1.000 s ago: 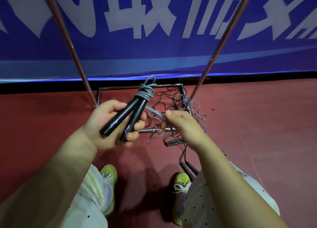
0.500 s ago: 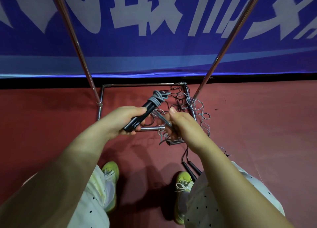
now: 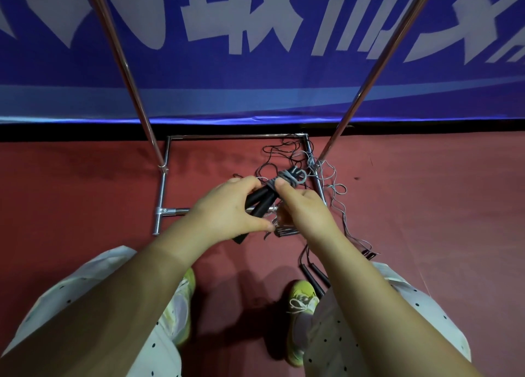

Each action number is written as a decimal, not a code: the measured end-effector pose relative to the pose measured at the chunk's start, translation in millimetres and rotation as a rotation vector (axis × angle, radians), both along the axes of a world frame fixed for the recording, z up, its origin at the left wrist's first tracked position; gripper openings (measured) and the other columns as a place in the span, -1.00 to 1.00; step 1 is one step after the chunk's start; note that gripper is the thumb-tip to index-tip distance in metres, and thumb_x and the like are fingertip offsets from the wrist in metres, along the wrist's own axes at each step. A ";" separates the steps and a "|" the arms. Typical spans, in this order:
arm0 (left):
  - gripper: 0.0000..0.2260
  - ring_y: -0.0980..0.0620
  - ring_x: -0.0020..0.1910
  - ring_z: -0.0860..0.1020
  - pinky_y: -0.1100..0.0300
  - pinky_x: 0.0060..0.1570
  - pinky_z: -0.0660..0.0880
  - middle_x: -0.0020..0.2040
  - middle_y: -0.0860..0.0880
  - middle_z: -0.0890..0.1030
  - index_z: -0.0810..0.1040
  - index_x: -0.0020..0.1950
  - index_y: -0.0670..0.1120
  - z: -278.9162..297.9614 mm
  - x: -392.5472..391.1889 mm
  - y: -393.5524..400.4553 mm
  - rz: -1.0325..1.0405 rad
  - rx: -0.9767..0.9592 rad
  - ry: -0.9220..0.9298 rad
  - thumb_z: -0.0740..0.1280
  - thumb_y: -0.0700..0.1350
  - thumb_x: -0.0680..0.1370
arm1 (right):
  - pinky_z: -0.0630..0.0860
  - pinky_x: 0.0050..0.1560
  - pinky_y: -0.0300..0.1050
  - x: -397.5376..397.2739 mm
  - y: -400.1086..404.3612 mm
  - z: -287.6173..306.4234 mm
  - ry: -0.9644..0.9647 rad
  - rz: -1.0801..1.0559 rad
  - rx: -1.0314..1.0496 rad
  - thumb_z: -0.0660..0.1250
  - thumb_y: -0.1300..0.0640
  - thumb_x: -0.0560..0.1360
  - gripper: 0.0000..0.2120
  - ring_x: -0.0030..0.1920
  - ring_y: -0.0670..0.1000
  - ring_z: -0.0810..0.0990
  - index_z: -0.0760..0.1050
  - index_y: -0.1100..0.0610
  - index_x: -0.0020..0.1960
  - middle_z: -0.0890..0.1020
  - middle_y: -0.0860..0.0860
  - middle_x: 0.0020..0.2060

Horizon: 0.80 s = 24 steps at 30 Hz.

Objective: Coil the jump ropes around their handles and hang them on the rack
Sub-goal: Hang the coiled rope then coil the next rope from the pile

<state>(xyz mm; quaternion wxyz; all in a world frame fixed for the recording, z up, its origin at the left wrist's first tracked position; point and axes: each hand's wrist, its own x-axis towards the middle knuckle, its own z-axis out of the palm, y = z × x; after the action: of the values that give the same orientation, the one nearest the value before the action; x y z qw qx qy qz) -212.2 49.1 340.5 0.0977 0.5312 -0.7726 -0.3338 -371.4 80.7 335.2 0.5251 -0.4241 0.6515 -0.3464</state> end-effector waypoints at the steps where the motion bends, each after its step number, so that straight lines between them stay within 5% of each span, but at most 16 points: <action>1: -0.51 0.07 -0.09 0.47 0.12 -0.08 0.43 -0.09 0.14 0.44 0.34 0.01 0.14 0.9 -0.9 1.5 -0.001 0.013 0.017 0.53 0.18 0.26 | 0.35 -0.28 -0.15 1.1 0.5 0.1 -0.027 0.006 -0.028 0.26 -0.16 0.53 -0.51 -0.44 0.00 0.40 0.52 0.23 -0.33 0.47 0.09 -0.48; 5: -0.45 0.09 -0.10 0.52 0.07 -0.04 0.51 -0.07 0.11 0.49 0.34 0.05 0.02 -1.4 -2.0 6.0 0.002 0.280 0.158 0.52 0.19 0.25 | 0.36 -0.25 -0.03 2.7 -2.0 0.4 -0.092 -0.027 -0.093 0.34 -0.15 0.45 -0.45 -0.37 0.08 0.40 0.51 0.39 -0.26 0.46 0.18 -0.40; 9: -0.58 -0.06 -0.04 0.58 0.03 -0.02 0.58 0.00 -0.11 0.57 0.43 0.12 -0.05 3.9 -6.8 17.3 0.091 0.713 0.742 0.42 0.01 0.31 | 0.24 -0.32 -0.06 0.8 -4.2 3.8 -0.105 0.018 -0.161 0.34 -0.23 0.35 -0.41 -0.37 0.08 0.31 0.46 0.37 -0.29 0.39 0.15 -0.40; 13: -0.64 -0.20 -0.13 0.63 0.11 -0.20 0.60 -0.07 -0.24 0.64 0.55 0.07 -0.13 24.5 -10.2 24.8 0.143 1.005 1.003 0.11 0.06 0.51 | 0.17 -0.50 -0.21 -5.9 -4.6 7.2 -0.107 0.067 -0.192 0.27 -0.15 0.47 -0.52 -0.56 -0.03 0.25 0.43 0.29 -0.31 0.34 -0.01 -0.59; 16: -0.54 -0.21 -0.16 0.66 0.05 -0.15 0.62 -0.12 -0.24 0.66 0.54 0.06 -0.21 24.7 -13.4 27.3 0.196 1.065 1.052 -0.09 -0.01 0.60 | 0.14 -0.51 -0.18 -8.8 -5.1 7.8 -0.074 0.079 -0.210 0.26 -0.18 0.44 -0.41 -0.57 -0.03 0.22 0.41 0.42 -0.24 0.32 0.03 -0.61; 19: -0.57 -0.16 -0.26 0.64 -0.01 -0.17 0.61 -0.20 -0.20 0.63 0.52 0.02 -0.23 21.6 -14.1 23.6 0.254 1.088 1.061 -0.04 0.01 0.62 | 0.15 -0.44 -0.13 -12.4 -7.4 8.8 -0.006 0.072 -0.256 0.26 -0.20 0.43 -0.46 -0.48 0.00 0.21 0.39 0.31 -0.33 0.27 0.06 -0.51; 24: -0.81 -0.08 -0.39 0.57 0.15 -0.36 0.54 -0.28 -0.15 0.61 0.44 0.02 -0.06 21.1 -5.7 8.3 0.307 0.902 0.895 0.08 -0.02 0.64 | 0.30 -0.38 -0.14 -15.5 -8.2 6.5 0.122 0.022 -0.192 0.28 -0.21 0.52 -0.50 -0.50 0.01 0.36 0.38 0.13 -0.42 0.41 0.05 -0.53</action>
<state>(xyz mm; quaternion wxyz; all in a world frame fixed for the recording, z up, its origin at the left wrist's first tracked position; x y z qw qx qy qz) -217.9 57.4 361.6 0.2239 0.4338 -0.3567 -0.7966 -386.9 72.5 341.8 0.4451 -0.4997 0.6415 -0.3750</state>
